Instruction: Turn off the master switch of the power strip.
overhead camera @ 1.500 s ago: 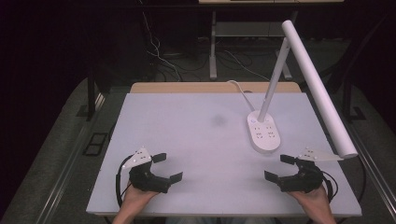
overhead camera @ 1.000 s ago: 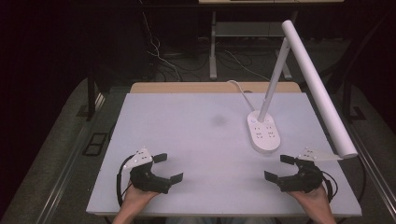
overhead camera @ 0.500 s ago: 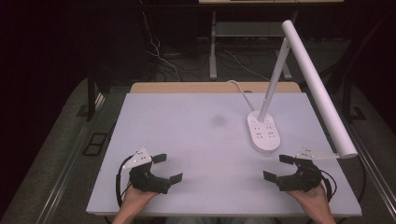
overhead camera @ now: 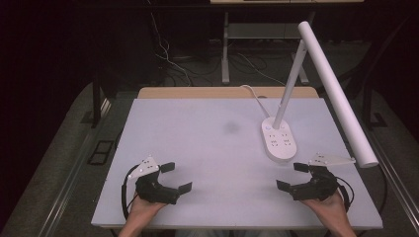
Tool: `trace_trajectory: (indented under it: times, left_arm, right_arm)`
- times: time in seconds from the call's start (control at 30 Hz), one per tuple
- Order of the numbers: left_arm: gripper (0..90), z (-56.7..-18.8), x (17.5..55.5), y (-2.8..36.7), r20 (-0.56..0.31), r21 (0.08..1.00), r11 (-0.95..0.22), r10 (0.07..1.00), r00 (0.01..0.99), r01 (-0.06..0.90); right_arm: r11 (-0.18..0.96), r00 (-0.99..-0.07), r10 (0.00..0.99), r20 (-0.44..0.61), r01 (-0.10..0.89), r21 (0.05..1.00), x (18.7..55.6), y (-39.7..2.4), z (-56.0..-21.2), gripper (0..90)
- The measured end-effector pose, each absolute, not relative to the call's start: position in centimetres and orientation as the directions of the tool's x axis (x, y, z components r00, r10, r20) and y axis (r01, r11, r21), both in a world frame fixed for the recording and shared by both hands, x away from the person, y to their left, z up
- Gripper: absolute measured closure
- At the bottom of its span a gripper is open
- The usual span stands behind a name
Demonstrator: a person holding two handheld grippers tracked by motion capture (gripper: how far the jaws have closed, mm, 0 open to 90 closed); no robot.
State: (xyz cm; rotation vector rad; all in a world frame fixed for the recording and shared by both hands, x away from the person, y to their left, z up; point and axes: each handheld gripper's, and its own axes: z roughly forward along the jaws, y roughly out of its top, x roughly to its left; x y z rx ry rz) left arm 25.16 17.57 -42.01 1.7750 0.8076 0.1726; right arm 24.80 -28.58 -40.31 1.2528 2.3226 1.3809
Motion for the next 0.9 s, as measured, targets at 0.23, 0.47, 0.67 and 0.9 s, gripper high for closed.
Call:
trace_trajectory:
  times: [0.23, 0.47, 0.67, 0.9]
  left_arm:
    - [0.0, -42.0, 25.2, 17.6, -0.276, 0.888, -0.142, 0.596, 0.754, 0.437]
    - [0.0, -42.0, 25.2, 17.7, -0.273, 0.889, -0.142, 0.599, 0.752, 0.436]
    - [0.0, -42.0, 25.2, 17.7, -0.271, 0.889, -0.144, 0.600, 0.753, 0.435]
    - [0.0, -42.0, 25.2, 17.7, -0.271, 0.889, -0.144, 0.601, 0.752, 0.435]
  right_arm:
    - [0.236, -0.641, 0.726, 0.248, 0.571, 0.787, 25.5, -28.2, -39.8, 0.3]
    - [0.252, -0.651, 0.722, 0.237, 0.565, 0.785, 26.1, -27.8, -39.1, 0.3]
    - [0.265, -0.657, 0.720, 0.222, 0.556, 0.788, 26.9, -27.5, -38.4, 0.3]
    - [0.277, -0.663, 0.718, 0.211, 0.550, 0.788, 27.8, -27.1, -37.6, 0.3]
